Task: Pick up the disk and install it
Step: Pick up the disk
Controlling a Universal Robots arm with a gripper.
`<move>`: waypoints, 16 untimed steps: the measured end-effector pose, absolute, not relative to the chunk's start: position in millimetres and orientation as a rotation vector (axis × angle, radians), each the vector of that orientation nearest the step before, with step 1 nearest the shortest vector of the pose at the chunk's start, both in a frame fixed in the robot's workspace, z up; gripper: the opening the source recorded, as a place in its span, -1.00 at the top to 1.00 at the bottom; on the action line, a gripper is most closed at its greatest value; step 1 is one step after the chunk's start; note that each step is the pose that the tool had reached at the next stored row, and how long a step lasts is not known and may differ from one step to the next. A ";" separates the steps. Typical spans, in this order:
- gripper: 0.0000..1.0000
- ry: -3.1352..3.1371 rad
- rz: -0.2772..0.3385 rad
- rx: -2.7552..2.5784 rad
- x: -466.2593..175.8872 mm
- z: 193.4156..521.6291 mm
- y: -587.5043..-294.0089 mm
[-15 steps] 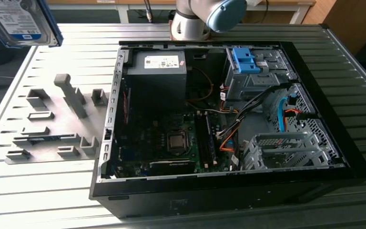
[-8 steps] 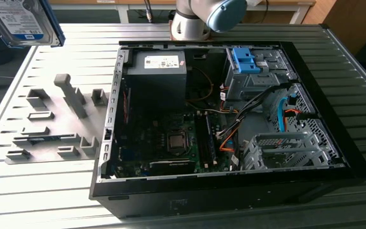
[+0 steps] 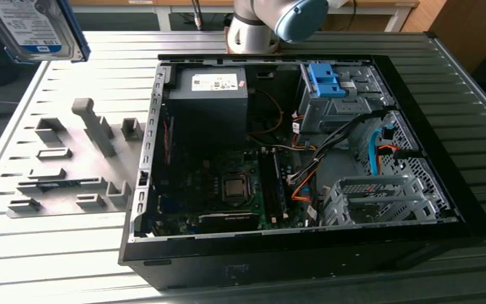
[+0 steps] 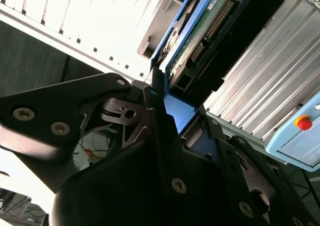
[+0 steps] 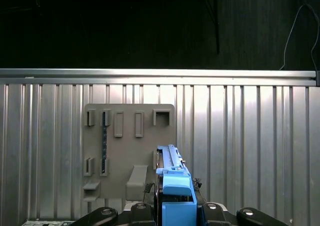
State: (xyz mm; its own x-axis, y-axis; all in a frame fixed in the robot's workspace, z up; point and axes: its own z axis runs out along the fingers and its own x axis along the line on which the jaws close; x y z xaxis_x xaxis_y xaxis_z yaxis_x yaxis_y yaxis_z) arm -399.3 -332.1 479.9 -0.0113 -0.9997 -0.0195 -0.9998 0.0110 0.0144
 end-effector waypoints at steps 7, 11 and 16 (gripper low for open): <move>0.26 2.231 0.038 -2.206 -397.1 479.9 -332.1; 0.26 2.231 0.038 -2.206 -395.0 480.0 -332.1; 0.26 2.231 0.038 -2.206 -391.4 480.0 -332.1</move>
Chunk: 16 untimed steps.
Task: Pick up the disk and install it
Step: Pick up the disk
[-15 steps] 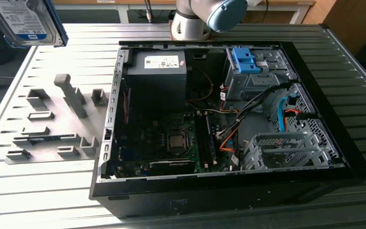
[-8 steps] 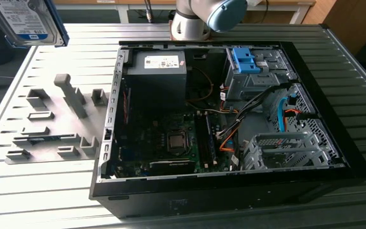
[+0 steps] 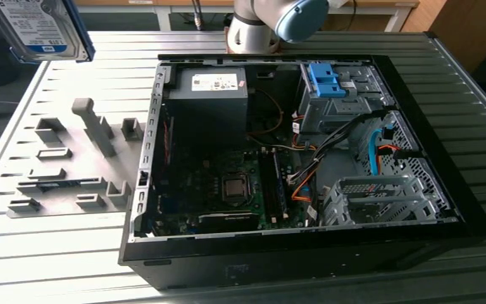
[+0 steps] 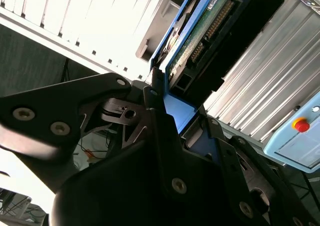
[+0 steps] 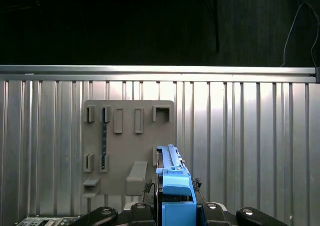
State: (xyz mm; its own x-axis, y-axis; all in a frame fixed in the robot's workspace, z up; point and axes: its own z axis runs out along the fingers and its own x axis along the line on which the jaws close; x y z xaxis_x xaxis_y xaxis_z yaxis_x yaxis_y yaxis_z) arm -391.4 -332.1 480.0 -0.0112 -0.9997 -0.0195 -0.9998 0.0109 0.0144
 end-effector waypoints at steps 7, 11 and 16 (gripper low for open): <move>0.26 2.231 0.038 -2.206 -386.6 479.9 -332.1; 0.26 2.231 0.038 -2.206 -383.7 480.0 -332.1; 0.26 2.231 0.038 -2.206 -380.9 479.9 -332.1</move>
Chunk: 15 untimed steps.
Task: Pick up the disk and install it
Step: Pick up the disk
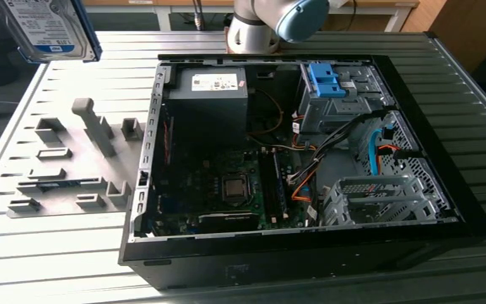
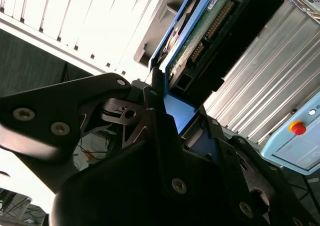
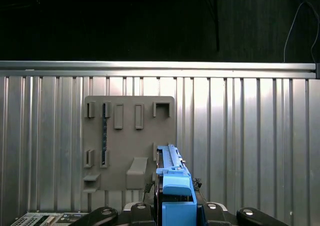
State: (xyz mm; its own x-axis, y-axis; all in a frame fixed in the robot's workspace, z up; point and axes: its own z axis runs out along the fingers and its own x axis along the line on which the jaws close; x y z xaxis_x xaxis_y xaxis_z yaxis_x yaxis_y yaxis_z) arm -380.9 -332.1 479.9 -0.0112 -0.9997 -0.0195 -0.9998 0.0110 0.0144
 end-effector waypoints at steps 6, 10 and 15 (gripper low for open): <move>0.26 2.231 0.038 -2.206 -377.9 480.0 -332.1; 0.26 2.231 0.038 -2.206 -376.2 480.0 -332.1; 0.26 2.231 0.038 -2.206 -374.0 480.0 -332.1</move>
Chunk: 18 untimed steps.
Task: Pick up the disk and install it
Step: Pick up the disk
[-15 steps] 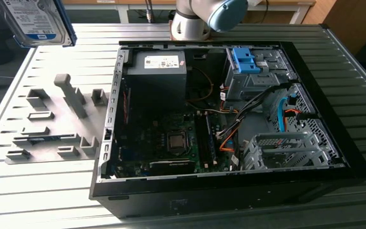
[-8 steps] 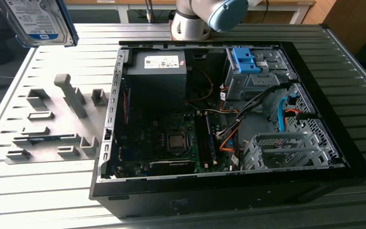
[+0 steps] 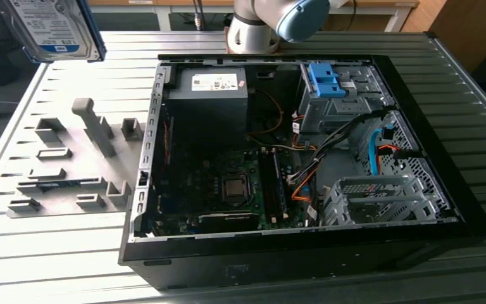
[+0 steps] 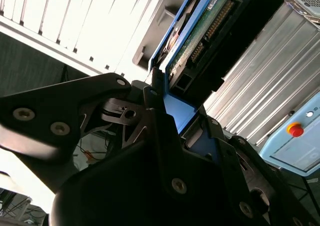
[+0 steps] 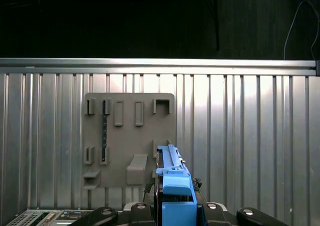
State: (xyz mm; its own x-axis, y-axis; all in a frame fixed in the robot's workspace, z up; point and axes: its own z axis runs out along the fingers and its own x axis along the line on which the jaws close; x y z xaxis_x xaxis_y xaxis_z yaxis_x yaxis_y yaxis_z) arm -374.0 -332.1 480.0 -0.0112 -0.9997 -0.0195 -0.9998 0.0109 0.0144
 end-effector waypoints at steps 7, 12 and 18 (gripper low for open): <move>0.26 2.231 0.038 -2.206 -370.9 480.0 -332.1; 0.26 2.231 0.038 -2.206 -369.0 480.0 -332.2; 0.26 2.231 0.037 -2.206 -361.8 479.9 -332.1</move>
